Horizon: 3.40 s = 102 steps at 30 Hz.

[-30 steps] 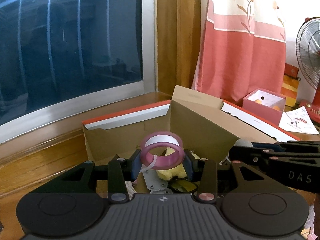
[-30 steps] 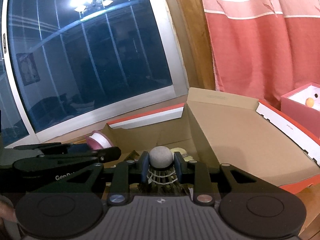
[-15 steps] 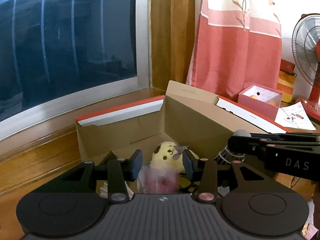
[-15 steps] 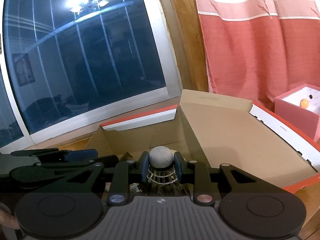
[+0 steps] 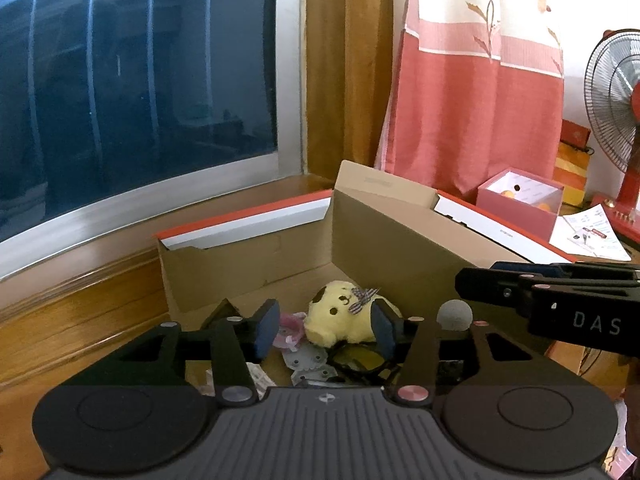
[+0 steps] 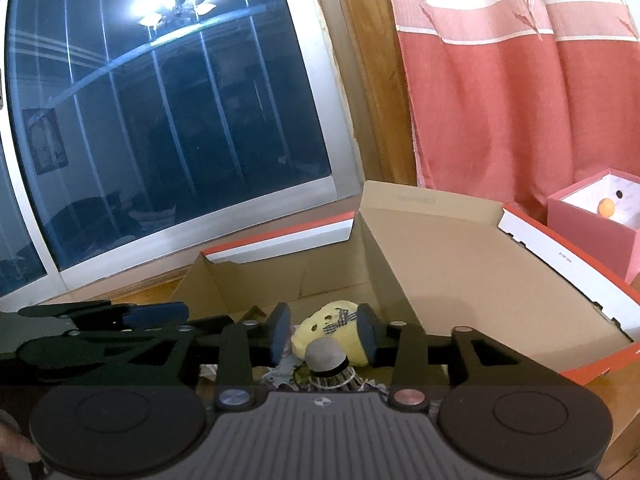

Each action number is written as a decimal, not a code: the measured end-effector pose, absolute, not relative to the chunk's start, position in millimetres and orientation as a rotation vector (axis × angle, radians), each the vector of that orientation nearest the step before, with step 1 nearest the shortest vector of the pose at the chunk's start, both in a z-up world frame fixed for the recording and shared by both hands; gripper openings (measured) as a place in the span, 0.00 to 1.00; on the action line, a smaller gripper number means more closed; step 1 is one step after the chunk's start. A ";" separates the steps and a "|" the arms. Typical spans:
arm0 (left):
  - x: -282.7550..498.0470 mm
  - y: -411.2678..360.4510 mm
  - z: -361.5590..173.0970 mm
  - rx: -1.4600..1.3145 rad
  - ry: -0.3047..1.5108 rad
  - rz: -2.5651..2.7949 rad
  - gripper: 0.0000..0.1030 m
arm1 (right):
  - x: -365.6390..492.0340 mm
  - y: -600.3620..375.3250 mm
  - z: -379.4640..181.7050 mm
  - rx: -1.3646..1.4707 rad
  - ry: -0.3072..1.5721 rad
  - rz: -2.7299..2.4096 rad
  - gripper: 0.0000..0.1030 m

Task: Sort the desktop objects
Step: 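Move both open tools back over the cluttered desk, then grasp the dark translucent plastic case with the right tool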

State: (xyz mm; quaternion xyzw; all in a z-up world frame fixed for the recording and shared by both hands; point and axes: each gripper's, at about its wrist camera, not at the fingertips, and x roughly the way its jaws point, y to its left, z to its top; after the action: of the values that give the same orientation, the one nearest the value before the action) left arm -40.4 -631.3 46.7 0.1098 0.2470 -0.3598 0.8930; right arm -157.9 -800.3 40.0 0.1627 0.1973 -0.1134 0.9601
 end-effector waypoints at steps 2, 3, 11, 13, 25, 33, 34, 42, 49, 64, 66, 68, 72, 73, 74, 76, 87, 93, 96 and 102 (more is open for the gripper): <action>-42.3 -626.4 47.7 0.225 0.512 -0.739 0.60 | -157.5 -797.1 40.3 0.324 0.401 -0.228 0.46; -43.2 -623.9 48.1 0.224 0.511 -0.735 0.62 | -157.4 -795.2 40.6 0.320 0.402 -0.227 0.48; -51.8 -583.1 55.5 0.186 0.496 -0.650 0.72 | -154.5 -773.5 41.7 0.304 0.403 -0.190 0.59; -53.3 -566.3 57.6 0.173 0.494 -0.619 0.74 | -150.2 -763.0 42.7 0.296 0.402 -0.167 0.61; -46.5 -417.4 61.8 0.081 0.502 -0.387 0.78 | -108.0 -642.4 54.1 0.228 0.418 0.018 0.64; -40.9 -274.6 56.2 0.063 0.544 -0.281 0.79 | -85.7 -510.4 49.4 0.227 0.469 0.104 0.65; -40.2 -256.6 55.4 0.066 0.548 -0.271 0.79 | -83.4 -493.0 47.8 0.230 0.474 0.114 0.65; -29.2 -132.9 48.3 0.030 0.588 -0.136 0.80 | -62.8 -369.6 36.6 0.213 0.554 0.217 0.65; -14.4 -58.7 40.2 0.042 0.590 0.055 0.80 | -27.6 -305.2 40.8 0.132 0.575 0.369 0.67; 39.3 48.2 33.4 0.199 0.583 0.025 0.79 | 61.9 -109.0 24.5 -0.159 0.602 0.603 0.70; 44.7 64.1 31.2 0.180 0.593 0.013 0.79 | 76.5 -83.6 18.8 -0.264 0.586 0.611 0.70; 51.2 76.6 31.2 0.170 0.595 0.004 0.79 | 91.1 -58.1 13.1 -0.369 0.569 0.618 0.71; 63.9 91.3 32.5 0.192 0.583 -0.030 0.79 | 114.2 -24.0 -0.9 -0.521 0.505 0.608 0.75; 66.8 93.1 32.7 0.204 0.581 -0.041 0.79 | 117.4 -20.0 -2.9 -0.543 0.491 0.607 0.76; 69.0 94.1 32.9 0.215 0.578 -0.052 0.79 | 119.6 -18.6 -4.5 -0.557 0.479 0.606 0.76; 75.6 94.8 32.8 0.241 0.575 -0.079 0.79 | 124.5 -14.5 -7.0 -0.577 0.451 0.605 0.78; 135.8 80.2 9.1 0.256 0.653 -0.248 0.66 | 126.1 -37.8 -12.9 -0.438 0.418 0.564 0.65; 152.2 68.7 -3.6 0.280 0.665 -0.256 0.37 | 115.9 -63.2 -10.3 -0.381 0.417 0.501 0.65; 151.1 69.8 -1.4 0.242 0.680 -0.284 0.19 | 110.3 -76.0 -7.6 -0.355 0.412 0.455 0.64; 132.9 70.5 13.1 0.192 0.643 -0.323 0.18 | 101.4 -104.9 0.4 -0.262 0.416 0.364 0.64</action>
State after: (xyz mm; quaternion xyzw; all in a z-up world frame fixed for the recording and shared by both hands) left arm 132.9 70.5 13.1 0.0938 0.3142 -0.1576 0.9315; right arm 101.4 -104.9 0.4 -0.1291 0.2046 0.1793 0.9536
